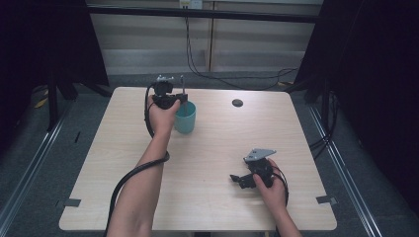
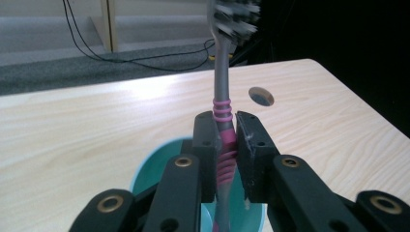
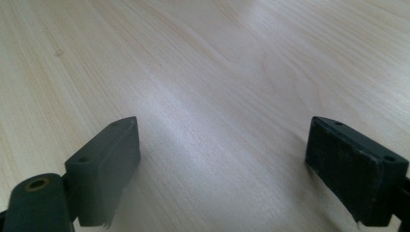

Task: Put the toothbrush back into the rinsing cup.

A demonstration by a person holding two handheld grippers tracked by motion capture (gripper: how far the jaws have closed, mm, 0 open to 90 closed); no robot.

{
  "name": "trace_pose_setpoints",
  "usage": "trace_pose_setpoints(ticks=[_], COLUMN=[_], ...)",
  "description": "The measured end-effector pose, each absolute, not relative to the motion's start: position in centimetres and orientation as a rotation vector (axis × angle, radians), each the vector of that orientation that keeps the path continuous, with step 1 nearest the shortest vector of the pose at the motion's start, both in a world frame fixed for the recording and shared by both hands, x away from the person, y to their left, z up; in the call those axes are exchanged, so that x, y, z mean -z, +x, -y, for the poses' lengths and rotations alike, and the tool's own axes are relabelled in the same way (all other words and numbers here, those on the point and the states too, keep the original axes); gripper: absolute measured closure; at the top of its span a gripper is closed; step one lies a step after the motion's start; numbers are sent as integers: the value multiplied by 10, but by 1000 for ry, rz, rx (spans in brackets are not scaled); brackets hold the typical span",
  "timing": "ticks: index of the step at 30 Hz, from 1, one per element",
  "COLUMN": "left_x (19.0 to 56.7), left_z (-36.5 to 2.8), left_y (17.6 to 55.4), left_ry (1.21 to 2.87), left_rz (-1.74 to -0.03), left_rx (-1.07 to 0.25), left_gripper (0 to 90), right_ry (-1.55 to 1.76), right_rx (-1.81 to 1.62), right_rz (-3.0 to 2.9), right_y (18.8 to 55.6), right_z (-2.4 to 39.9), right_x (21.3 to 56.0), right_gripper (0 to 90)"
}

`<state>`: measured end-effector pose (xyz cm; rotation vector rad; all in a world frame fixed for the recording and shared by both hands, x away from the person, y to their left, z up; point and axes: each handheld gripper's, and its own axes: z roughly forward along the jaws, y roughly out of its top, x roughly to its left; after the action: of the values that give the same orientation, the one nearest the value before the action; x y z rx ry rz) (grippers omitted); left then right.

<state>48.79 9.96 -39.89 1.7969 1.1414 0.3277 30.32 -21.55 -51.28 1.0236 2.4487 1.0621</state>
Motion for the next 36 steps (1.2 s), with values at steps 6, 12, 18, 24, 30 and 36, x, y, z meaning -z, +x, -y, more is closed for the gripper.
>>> trace_pose_setpoints(ticks=[6, 12, 18, 24, 30, 36], left_x=[406, 414, 419, 422, 420, 418], left_z=[-98, -101, -102, -100, -98, -96], left_y=[483, 481, 480, 480, 479, 478], left_ry=[1803, 1802, 1818, 1830, 1836, 1850], left_rz=[-1150, -1165, -1172, -1167, -1156, -1151], left_rx=[-331, -320, -329, -326, -345, -350], left_gripper=[794, 790, 791, 789, 740, 714], right_ry=[1023, 1033, 1033, 1031, 1028, 1024], right_rx=[-1061, -1061, -1060, -1061, -1061, -1062], right_rz=[-2449, -2450, -2451, -2451, -2451, -2452], right_y=[302, 301, 301, 301, 301, 301], right_z=[215, 215, 214, 214, 214, 214], right_x=[513, 512, 512, 512, 513, 513], right_gripper=[118, 118, 118, 118, 118, 118])
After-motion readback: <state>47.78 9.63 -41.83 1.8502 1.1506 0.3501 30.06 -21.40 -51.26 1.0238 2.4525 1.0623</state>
